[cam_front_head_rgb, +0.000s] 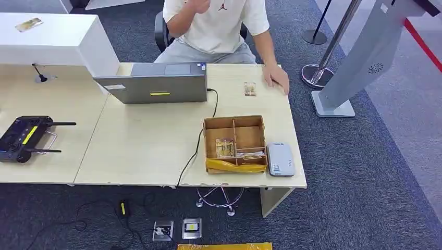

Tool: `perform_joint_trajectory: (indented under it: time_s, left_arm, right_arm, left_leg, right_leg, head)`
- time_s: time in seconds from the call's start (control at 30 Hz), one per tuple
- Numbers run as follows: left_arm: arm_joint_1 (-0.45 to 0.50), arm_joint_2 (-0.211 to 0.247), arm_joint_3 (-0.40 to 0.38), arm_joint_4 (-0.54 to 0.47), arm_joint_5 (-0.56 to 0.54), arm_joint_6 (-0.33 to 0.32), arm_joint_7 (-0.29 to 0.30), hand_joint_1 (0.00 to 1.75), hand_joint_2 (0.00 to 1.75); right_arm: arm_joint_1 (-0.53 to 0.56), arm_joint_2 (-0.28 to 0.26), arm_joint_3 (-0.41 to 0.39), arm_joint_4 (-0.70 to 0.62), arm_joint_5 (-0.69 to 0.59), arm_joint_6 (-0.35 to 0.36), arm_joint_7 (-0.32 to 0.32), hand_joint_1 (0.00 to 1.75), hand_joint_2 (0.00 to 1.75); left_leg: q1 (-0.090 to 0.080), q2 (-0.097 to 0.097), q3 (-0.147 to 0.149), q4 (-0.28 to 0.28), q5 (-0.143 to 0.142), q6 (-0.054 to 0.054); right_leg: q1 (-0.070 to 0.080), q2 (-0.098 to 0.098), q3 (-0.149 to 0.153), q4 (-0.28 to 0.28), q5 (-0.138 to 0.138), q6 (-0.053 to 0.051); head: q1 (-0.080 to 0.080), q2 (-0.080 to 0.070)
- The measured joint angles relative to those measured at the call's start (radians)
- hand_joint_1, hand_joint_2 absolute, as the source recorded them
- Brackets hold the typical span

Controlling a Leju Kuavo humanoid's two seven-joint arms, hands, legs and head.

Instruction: Pass the card to the sensor for recognition and then transmit it.

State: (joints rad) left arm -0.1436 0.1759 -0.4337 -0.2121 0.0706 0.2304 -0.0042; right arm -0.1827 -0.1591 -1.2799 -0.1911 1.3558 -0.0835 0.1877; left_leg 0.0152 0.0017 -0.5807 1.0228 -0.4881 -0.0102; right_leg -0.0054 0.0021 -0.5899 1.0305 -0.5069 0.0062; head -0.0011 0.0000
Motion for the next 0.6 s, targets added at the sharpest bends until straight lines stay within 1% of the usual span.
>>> perform_joint_trajectory:
  time_s: [0.6]
  left_arm:
    - [0.001,0.000,0.000,0.000,0.016,0.003,-0.001,0.00,0.00]
  right_arm:
    - [0.000,0.000,0.000,0.000,0.010,0.006,-0.003,0.00,1.75]
  left_leg:
    - [0.000,0.000,0.000,0.000,0.000,0.000]
  right_leg:
    - [0.000,0.000,0.000,0.000,0.000,0.000]
  head:
    - [0.000,0.000]
